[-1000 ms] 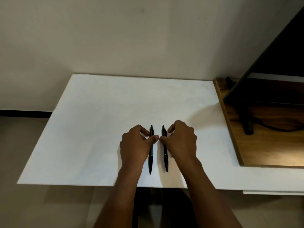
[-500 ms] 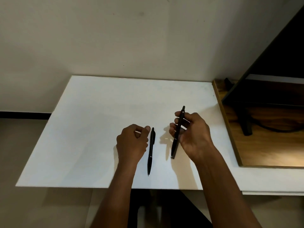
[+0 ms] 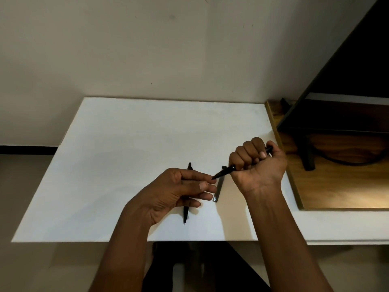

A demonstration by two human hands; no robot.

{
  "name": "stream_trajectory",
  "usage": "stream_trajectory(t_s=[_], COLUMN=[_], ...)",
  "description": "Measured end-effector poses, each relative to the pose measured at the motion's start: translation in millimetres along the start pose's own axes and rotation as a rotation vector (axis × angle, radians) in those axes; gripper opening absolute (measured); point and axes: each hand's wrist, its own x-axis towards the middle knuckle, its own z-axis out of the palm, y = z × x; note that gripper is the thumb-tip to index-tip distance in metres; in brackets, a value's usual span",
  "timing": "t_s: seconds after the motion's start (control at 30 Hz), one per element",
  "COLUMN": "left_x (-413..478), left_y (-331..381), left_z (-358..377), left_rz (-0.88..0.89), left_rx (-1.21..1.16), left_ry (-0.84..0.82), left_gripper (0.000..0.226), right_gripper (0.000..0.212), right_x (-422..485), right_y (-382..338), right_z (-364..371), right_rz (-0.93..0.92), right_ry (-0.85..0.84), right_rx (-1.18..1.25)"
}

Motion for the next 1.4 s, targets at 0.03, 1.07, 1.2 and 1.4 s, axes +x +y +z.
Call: stream_trajectory(t_s=[0.03, 1.07, 1.2, 1.4], left_x=[0, 5, 14, 17], left_y=[0, -3, -15, -20], left_z=[0, -8, -15, -7], left_rz=[0.007, 0.018, 0.044, -0.030], left_rx=[0.004, 0.060, 0.322, 0.669], left_ry=[-0.001, 0.254, 0.690, 0.687], left_gripper=[0.034, 0.021, 0.026, 0.031], right_gripper=[0.053, 0.027, 0.020, 0.035], right_x=[0, 7, 5, -3], right_y=[1, 8, 21, 39], right_z=[1, 5, 0, -3], right_rz=[-0.006, 0.090, 0.093, 0.082], right_ry=[0.000, 0.133, 0.171, 0.194], right_rx=[0.009, -0.492, -0.835, -1.316])
